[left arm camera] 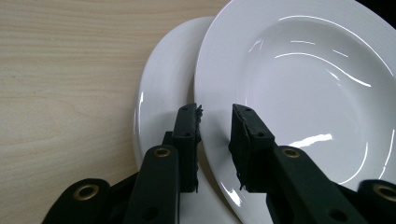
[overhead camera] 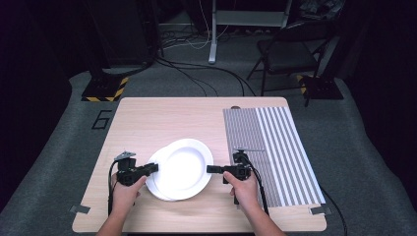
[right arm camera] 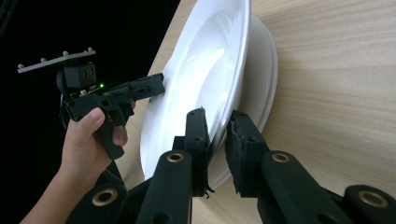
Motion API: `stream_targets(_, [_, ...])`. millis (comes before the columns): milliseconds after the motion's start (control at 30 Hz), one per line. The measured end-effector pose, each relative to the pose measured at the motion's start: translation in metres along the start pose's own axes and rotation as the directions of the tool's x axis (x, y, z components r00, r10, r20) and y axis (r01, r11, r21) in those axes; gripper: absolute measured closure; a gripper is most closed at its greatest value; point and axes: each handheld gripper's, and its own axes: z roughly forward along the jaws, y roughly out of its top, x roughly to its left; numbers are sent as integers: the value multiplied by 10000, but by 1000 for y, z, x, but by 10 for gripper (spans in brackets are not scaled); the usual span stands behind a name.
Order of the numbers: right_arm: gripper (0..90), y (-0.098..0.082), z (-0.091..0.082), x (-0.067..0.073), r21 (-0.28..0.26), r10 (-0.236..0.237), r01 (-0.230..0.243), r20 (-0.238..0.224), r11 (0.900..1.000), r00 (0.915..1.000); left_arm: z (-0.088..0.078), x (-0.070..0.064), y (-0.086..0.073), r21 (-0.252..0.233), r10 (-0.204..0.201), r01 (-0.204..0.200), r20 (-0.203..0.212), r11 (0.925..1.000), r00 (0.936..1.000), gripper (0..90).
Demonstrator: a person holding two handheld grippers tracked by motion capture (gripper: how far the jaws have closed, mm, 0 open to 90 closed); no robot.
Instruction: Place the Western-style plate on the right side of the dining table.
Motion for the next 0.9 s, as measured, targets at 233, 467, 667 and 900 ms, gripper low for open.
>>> stream_targets(233, [802,-2,-1,0,-47,-43,43,-23,10000,10000,2,-3,0,-1,-14,14,190,10000,9998,612])
stream_targets(467, [803,-3,-1,-1,-83,-8,8,-64,10000,10000,2,-6,-2,42,-86,85,258,10000,9996,555])
stream_targets(667, [802,-4,-1,-3,-155,24,-26,-117,9999,9999,2,-5,-3,-13,-272,273,458,9996,9986,543])
stream_targets(900, [800,-4,-1,-5,-255,120,-124,-153,9996,9998,1,-3,-3,50,-415,412,550,9991,9976,547])
